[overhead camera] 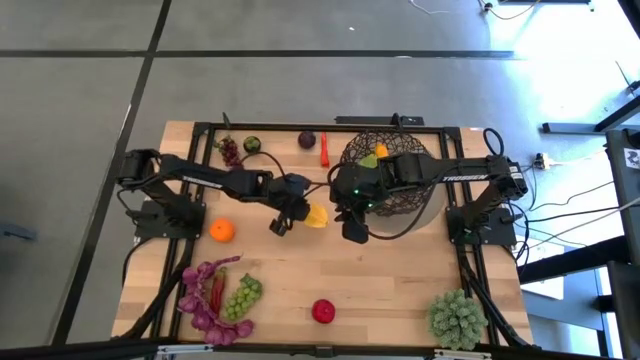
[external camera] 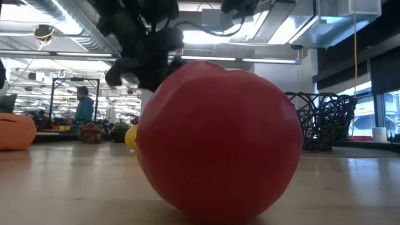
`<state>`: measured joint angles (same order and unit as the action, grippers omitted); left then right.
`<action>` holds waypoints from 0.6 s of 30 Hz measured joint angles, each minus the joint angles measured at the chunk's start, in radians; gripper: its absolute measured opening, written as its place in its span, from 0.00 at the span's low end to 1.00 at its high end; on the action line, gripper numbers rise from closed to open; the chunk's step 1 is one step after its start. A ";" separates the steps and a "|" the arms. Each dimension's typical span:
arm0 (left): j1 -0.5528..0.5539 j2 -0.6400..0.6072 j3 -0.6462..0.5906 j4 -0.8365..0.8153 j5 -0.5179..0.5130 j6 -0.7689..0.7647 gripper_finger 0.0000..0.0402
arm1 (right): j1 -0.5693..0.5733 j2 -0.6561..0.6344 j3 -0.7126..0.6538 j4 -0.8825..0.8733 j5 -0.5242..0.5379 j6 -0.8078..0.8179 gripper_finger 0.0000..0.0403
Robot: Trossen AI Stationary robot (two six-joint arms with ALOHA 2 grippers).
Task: Build produce basket
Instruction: Put the starfruit into the black wire basket
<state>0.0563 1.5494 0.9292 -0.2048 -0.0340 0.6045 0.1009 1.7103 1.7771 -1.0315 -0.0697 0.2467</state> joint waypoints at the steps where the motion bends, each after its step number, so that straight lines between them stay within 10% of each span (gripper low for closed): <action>1: 0.000 -0.010 0.013 -0.016 -0.022 0.003 0.00 | 0.000 0.000 0.000 -0.006 0.001 0.016 0.28; 18: -0.014 -0.274 0.088 -0.244 -0.369 0.034 0.00 | -0.009 0.000 0.000 -0.009 0.305 0.167 0.28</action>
<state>0.0422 1.2758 1.0176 -0.4491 -0.4032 0.6387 0.0922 1.7103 1.7771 -1.0403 0.2356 0.4141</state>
